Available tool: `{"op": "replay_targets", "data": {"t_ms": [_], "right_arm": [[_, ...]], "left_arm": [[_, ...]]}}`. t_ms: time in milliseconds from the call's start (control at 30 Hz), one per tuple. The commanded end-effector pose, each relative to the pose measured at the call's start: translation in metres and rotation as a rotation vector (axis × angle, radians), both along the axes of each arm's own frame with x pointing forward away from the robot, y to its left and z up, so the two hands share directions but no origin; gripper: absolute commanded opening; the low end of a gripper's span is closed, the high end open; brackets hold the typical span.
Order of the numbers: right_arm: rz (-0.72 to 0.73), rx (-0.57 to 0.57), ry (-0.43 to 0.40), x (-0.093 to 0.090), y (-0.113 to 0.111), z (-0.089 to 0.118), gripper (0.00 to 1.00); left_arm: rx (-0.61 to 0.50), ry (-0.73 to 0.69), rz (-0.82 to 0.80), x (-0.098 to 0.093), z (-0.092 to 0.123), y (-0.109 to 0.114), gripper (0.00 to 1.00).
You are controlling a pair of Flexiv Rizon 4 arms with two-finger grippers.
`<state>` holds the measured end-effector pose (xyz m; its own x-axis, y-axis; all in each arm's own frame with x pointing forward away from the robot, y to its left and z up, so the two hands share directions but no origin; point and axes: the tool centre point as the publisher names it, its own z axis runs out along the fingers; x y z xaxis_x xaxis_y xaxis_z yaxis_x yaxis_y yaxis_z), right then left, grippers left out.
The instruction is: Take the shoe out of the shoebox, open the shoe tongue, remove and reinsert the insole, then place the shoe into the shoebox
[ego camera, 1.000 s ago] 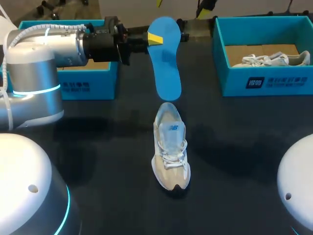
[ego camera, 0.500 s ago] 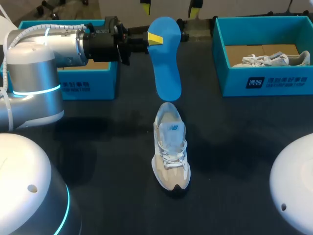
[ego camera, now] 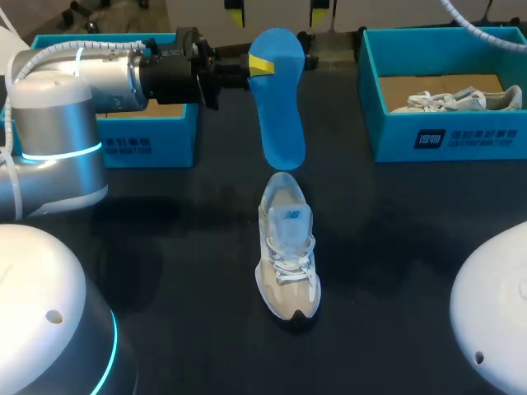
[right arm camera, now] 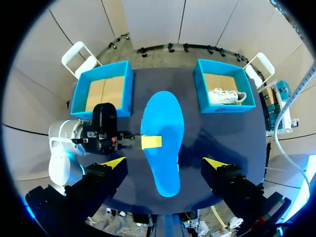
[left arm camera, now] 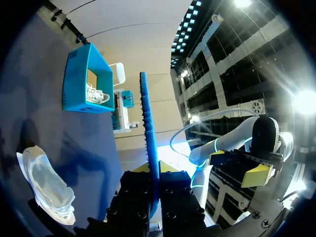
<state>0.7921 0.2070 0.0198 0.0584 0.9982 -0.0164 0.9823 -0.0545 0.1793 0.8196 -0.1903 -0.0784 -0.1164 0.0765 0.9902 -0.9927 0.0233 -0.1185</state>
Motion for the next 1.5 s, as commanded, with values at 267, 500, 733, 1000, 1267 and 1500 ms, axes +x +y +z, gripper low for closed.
{"op": "replay_targets", "data": {"t_ms": [267,500,733,1000,1267,1500], "right_arm": [[-0.001,0.000,0.001,0.001,0.000,0.000,1.00],[-0.001,0.000,0.001,0.001,0.000,0.000,1.00],[-0.012,0.002,0.004,0.000,-0.007,0.000,1.00],[-0.052,0.095,-0.001,0.002,-0.023,0.002,1.00],[-0.093,0.198,0.002,0.004,-0.040,0.002,1.00],[-0.122,0.290,0.005,0.006,-0.052,-0.001,1.00]], "left_arm": [[0.003,0.000,0.002,-0.001,0.000,0.001,0.00],[0.003,0.000,0.002,-0.001,0.000,0.001,0.00],[0.003,0.000,0.002,-0.001,0.000,0.001,0.00],[0.003,0.000,0.002,-0.001,0.000,0.001,0.00],[0.003,0.000,0.002,-0.001,0.000,0.001,0.00],[0.003,0.000,0.002,-0.001,0.000,0.001,0.00]]}}
